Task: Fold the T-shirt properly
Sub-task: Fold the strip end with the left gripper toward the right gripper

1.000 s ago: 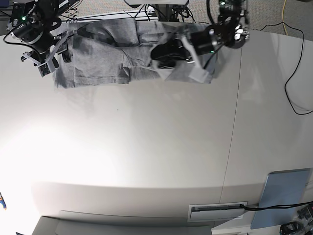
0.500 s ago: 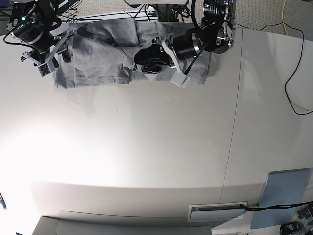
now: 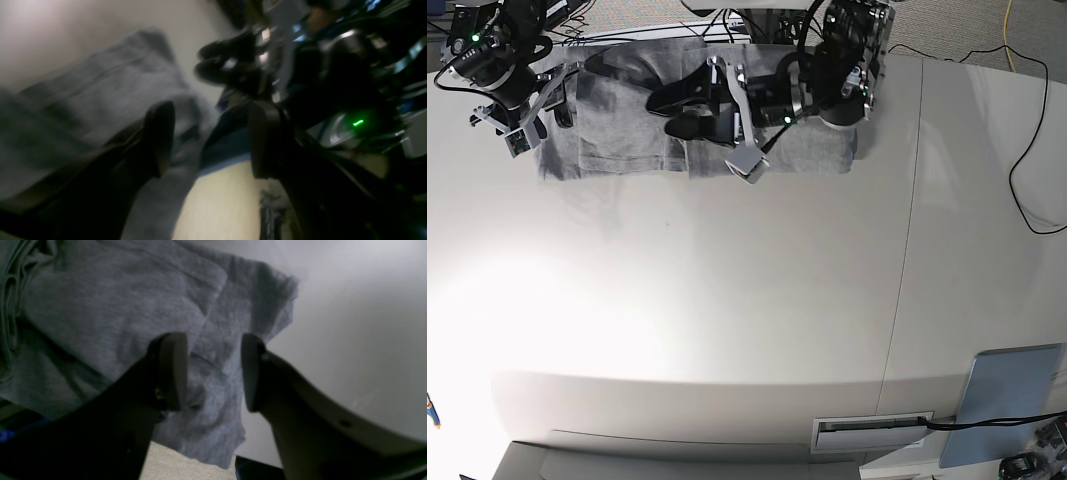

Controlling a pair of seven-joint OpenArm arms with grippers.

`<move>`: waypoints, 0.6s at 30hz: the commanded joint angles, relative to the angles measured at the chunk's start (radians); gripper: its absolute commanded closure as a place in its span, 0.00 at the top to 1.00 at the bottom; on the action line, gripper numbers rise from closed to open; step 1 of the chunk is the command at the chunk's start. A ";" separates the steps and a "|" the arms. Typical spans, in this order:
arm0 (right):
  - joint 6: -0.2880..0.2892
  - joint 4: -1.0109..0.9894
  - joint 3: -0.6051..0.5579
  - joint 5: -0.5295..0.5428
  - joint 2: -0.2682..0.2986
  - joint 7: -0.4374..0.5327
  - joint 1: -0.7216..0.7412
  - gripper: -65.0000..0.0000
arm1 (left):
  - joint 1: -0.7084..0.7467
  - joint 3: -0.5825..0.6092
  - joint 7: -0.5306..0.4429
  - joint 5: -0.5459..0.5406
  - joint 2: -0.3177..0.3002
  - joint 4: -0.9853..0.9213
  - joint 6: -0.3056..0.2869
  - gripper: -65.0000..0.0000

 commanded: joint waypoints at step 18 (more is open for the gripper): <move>0.067 -0.359 0.264 0.433 0.018 -0.245 0.158 0.40 | -0.015 -0.289 0.065 -0.130 -0.100 0.035 -0.150 0.51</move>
